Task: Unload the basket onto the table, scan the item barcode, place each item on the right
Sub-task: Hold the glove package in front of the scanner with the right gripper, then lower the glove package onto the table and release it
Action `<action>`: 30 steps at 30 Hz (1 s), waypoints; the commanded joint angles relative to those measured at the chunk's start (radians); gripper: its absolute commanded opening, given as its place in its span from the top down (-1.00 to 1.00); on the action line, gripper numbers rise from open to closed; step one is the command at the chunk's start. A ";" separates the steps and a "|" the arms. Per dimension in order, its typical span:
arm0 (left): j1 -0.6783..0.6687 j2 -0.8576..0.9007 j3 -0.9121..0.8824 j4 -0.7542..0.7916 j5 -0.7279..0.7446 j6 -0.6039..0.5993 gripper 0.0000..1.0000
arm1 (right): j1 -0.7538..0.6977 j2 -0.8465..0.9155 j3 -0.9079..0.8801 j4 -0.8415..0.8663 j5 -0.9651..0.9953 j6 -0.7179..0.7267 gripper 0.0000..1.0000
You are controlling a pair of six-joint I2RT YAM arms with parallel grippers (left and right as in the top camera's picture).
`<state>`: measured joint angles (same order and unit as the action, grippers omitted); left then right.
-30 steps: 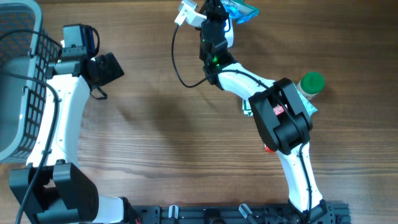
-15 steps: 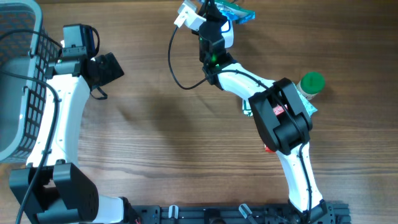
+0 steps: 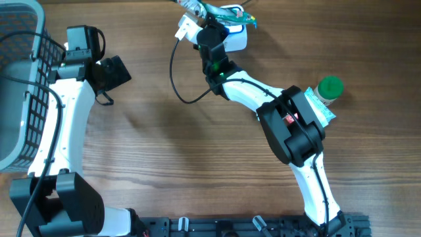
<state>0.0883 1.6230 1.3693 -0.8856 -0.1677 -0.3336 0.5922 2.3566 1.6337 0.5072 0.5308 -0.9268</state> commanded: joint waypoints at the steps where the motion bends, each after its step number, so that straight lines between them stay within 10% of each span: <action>1: 0.006 -0.007 0.011 0.002 -0.009 0.016 -1.00 | 0.018 0.017 0.009 -0.061 -0.007 0.103 0.91; 15: 0.006 -0.007 0.011 0.002 -0.009 0.016 -1.00 | 0.017 -0.049 0.009 0.227 0.204 -0.116 0.92; 23: 0.006 -0.007 0.011 0.002 -0.009 0.016 -1.00 | 0.050 -0.422 0.009 -0.613 0.035 0.465 0.92; 30: 0.006 -0.007 0.011 0.002 -0.009 0.016 -1.00 | 0.022 -0.491 -0.013 -1.275 -0.552 0.935 0.90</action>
<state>0.0883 1.6230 1.3693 -0.8833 -0.1680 -0.3336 0.6300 1.8355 1.6550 -0.6388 0.2768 -0.2375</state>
